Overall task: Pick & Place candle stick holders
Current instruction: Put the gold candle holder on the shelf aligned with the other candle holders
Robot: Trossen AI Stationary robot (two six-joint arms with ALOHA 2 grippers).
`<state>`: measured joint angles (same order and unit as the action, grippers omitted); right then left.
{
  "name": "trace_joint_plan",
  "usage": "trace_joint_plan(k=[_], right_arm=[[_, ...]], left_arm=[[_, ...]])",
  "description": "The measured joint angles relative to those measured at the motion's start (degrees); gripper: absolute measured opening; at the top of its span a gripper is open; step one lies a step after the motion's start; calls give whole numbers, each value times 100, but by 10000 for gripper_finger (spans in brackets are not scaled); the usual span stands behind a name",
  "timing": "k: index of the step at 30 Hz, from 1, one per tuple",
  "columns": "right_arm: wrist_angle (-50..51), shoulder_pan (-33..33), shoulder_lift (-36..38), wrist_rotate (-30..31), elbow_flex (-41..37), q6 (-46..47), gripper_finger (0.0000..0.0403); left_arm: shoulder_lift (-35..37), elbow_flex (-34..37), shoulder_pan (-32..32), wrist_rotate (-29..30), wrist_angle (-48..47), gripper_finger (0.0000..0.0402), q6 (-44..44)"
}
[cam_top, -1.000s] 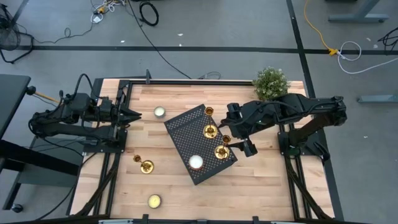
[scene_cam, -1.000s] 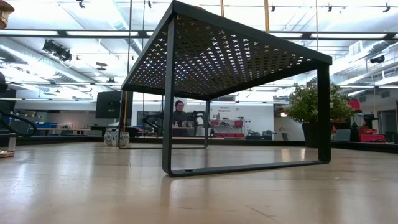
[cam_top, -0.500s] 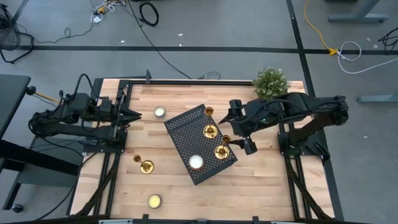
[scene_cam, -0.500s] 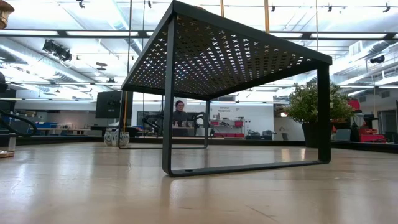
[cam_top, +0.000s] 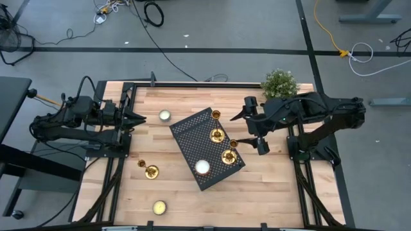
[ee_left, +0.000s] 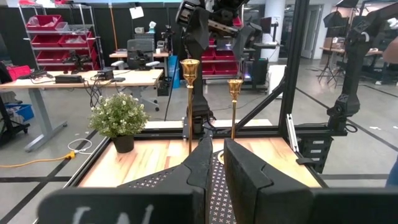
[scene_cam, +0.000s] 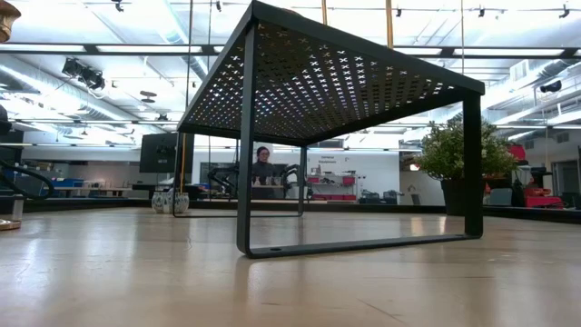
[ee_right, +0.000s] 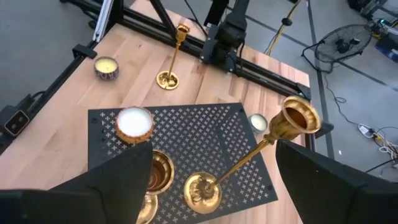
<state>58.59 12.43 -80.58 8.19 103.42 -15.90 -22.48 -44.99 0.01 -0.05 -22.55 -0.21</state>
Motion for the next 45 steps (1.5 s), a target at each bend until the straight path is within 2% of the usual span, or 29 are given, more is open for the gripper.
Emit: trace_joint_plan(k=[11, 28, 34, 45], right_arm=[[-774, -11, 640, 48, -1260, 198, 339], [-1952, -214, 2065, 127, -3490, 806, 339], [-2355, -316, 2256, -328, -4084, 1095, 339], [-3272, -976, 2301, -960, -4975, 1099, 339]], left_arm=[[-2, 0, 2, 0, 0, 46, 0], [-2, 0, 2, 0, 0, 46, 0], [-2, 0, 2, 0, 0, 46, 0], [-2, 0, 2, 0, 0, 46, 0]])
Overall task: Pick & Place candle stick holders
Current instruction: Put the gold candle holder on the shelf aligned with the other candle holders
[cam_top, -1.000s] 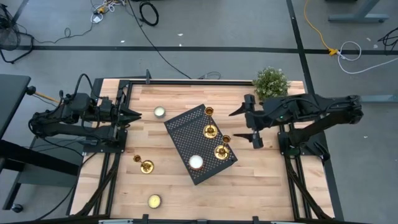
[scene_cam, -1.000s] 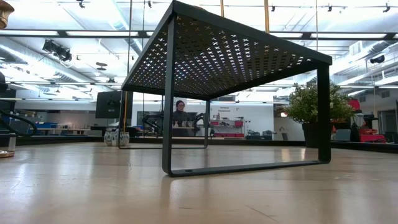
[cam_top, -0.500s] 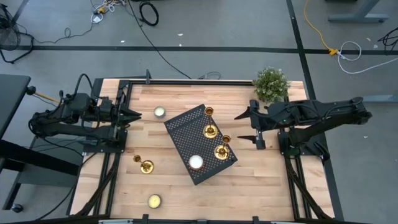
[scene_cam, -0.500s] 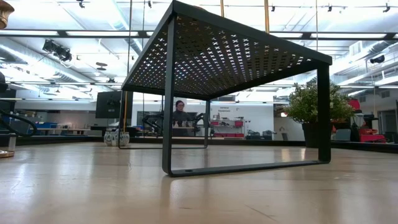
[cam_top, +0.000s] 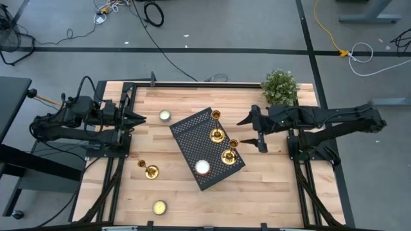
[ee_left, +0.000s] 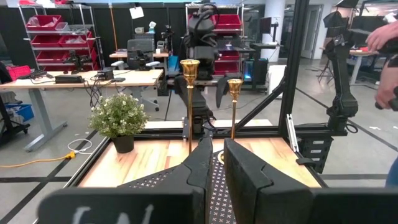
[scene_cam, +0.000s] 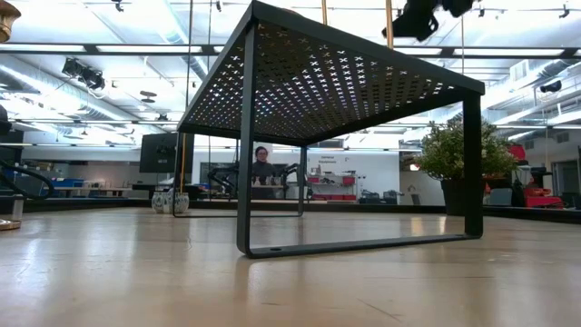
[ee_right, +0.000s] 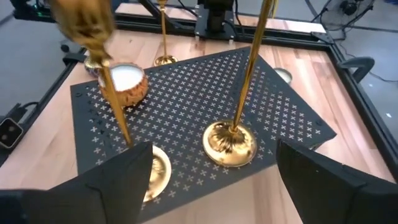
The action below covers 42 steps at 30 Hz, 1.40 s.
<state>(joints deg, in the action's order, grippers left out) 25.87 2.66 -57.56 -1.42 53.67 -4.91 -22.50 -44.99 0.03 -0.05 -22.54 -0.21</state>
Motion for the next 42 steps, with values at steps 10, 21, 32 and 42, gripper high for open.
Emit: trace_joint_plan(k=[10, 21, 32, 42], right_arm=[[-1670, -60, 169, -124, -967, 153, 339], [-3159, -115, 706, -104, -2046, 500, 339], [-3278, -115, 1461, -101, -2780, 601, 317], [-3340, -115, 2186, -101, -3406, 595, 228]], left_arm=[[2, 0, 0, 0, 6, 46, 0], [1, 0, -1, 0, 5, 46, 0], [2, 0, -1, 0, 1, 46, 0], [2, 0, -2, 0, 0, 46, 0]])
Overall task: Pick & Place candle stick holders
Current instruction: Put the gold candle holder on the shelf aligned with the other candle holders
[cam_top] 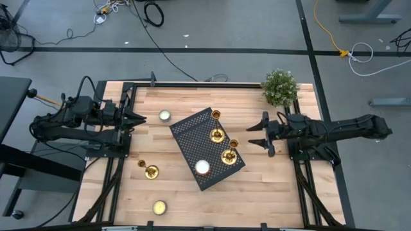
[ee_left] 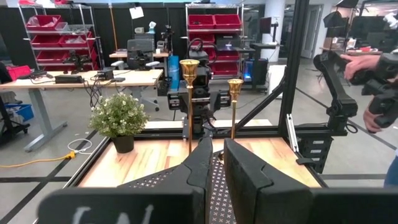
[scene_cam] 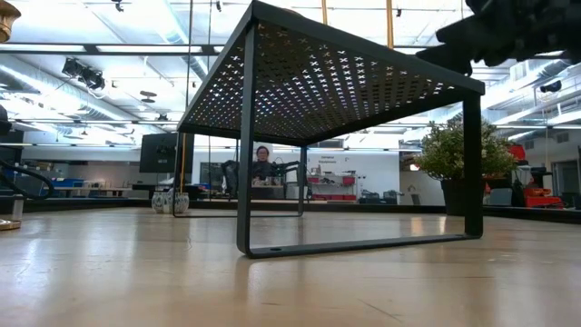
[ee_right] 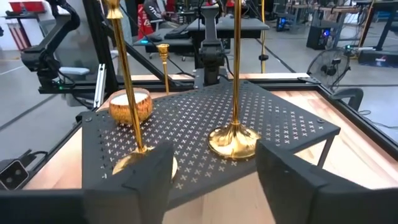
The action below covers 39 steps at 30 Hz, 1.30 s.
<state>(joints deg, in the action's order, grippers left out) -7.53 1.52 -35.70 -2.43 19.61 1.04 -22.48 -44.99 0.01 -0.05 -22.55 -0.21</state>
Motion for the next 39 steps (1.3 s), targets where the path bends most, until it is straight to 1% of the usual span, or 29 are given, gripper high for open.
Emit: trace_joint_plan(k=[16, 25, 27, 39], right_arm=[[-217, 0, 679, -1, -750, -6, 85], [-376, 0, 1293, -1, -1340, -233, 12], [-374, 0, 1462, -7, -1439, -265, 4], [-350, 0, 2226, -25, -1836, -196, 3]], left_arm=[[-2, 0, 0, 0, -1, 46, 0], [-2, 0, 0, 0, 0, 46, 0], [-1, 0, 0, 0, 0, 46, 0], [-1, 0, 0, 0, 0, 46, 0]])
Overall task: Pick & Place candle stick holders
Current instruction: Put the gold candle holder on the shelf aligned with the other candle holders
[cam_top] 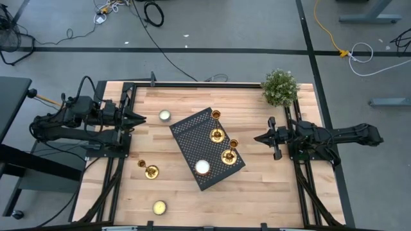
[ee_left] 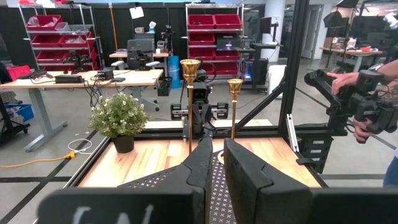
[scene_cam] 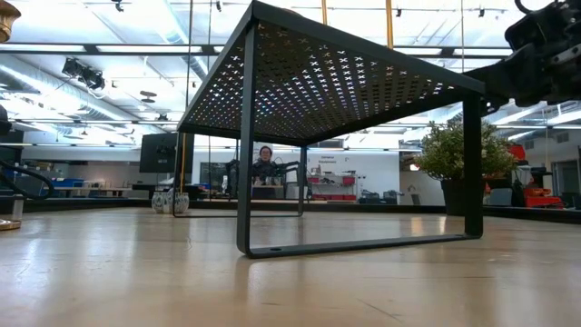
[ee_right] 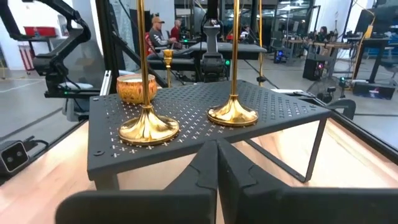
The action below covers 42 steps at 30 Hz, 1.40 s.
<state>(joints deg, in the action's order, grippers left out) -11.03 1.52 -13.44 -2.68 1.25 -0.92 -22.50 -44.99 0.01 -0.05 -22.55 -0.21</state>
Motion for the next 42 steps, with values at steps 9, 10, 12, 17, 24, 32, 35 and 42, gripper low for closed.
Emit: trace_joint_plan(k=[9, 10, 12, 17, 24, 32, 35, 42], right_arm=[[168, 2, 331, -231, -28, -7, 2], [189, 2, 361, -231, -28, -9, 2], [244, 2, 441, -231, -28, -7, 2], [401, 2, 690, -231, -30, -70, 2], [665, 2, 1028, -231, -30, -104, 2], [972, 2, 1349, -278, -30, -106, 2], [973, 0, 1347, -282, -30, -106, 2], [973, 2, 1347, -280, -30, -106, 2]], left_arm=[[0, 0, 2, 0, 0, 46, 0], [0, 0, 2, 0, 0, 46, 0], [0, 0, 1, 0, 0, 46, 0], [-1, 0, 2, 0, 0, 46, 0], [0, 0, 0, 0, -2, 46, 0], [0, 0, 2, 0, 0, 46, 0], [-1, 0, 2, 0, -2, 46, 0], [0, 0, 0, 0, 0, 46, 0]])
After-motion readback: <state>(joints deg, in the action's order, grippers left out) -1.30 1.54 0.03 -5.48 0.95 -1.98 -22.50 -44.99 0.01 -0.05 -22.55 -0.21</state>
